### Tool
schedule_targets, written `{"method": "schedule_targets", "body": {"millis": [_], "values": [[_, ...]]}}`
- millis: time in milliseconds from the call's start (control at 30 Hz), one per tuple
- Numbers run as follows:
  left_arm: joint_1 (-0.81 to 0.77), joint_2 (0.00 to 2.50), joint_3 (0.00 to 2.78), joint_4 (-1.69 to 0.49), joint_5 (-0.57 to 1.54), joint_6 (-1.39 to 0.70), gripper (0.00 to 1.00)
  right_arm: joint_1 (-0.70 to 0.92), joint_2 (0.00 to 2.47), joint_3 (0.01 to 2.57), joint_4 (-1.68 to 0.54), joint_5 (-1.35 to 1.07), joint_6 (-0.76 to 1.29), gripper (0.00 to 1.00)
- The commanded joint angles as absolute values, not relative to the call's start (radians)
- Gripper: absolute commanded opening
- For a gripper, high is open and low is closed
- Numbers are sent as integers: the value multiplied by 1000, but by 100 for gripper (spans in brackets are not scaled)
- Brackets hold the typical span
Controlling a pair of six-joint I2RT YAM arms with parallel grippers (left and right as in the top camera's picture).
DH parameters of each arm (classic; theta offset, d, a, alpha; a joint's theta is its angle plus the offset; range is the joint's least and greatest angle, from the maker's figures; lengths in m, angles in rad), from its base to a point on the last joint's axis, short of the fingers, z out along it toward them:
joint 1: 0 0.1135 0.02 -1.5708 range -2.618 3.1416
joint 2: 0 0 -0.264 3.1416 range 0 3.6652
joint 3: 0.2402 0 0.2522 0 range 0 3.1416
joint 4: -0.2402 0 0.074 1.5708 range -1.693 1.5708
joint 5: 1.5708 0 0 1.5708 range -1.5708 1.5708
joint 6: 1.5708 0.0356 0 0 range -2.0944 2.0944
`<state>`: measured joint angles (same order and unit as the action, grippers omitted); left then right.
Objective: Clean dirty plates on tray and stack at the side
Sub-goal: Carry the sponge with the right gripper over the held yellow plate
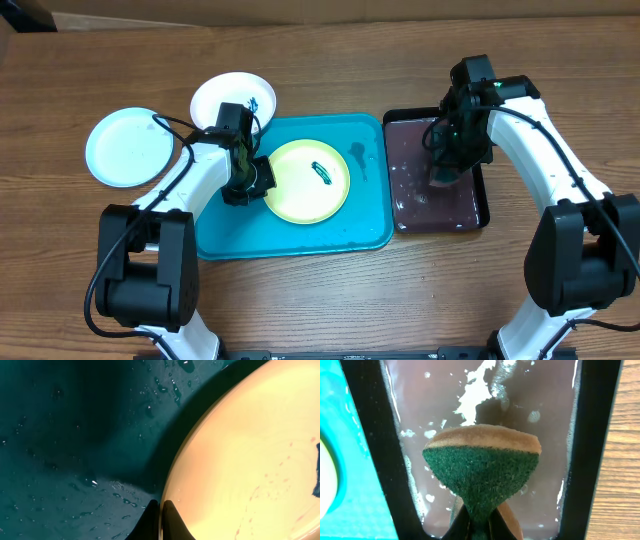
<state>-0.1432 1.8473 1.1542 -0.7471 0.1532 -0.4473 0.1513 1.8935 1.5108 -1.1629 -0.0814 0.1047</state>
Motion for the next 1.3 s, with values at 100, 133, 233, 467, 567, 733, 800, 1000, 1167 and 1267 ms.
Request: {"method": "schedule_targets", "body": {"millis": [100,133,233,467,567,733,800,1000,1167,1267], "values": [[-145,1834,1155,-742,147,-437,4,152,1868,1526,-1163,-154,104,4],[-145,1834,1154,-741,151,-428,4,152,1868,1525,-1167,-156,104,4],[-146,1834,1155,-739,160,-412,4,154,1869,1518,-1169,-160,105,4],[-145,1834,1155,-735,158,-377,4,159,1868,1518,-1155,-167,130,11],[-145,1834,1154,-734,158,-377,4,162,1868,1522,-1172,-113,116,4],[-145,1834,1154,-735,158,-377,4,161,1868,1573,-1180,-128,160,4],[-145,1834,1154,-736,158,-377,4,161,1868,1627,-1222,-129,160,4],[-145,1834,1154,-733,159,-381,4,186,1868,1802,-1306,-203,166,4],[-145,1834,1155,-733,158,-381,4,238,1868,1851,-1268,-446,165,4],[-145,1834,1154,-733,158,-381,4,316,1870,1851,-1220,-464,165,4]]}}
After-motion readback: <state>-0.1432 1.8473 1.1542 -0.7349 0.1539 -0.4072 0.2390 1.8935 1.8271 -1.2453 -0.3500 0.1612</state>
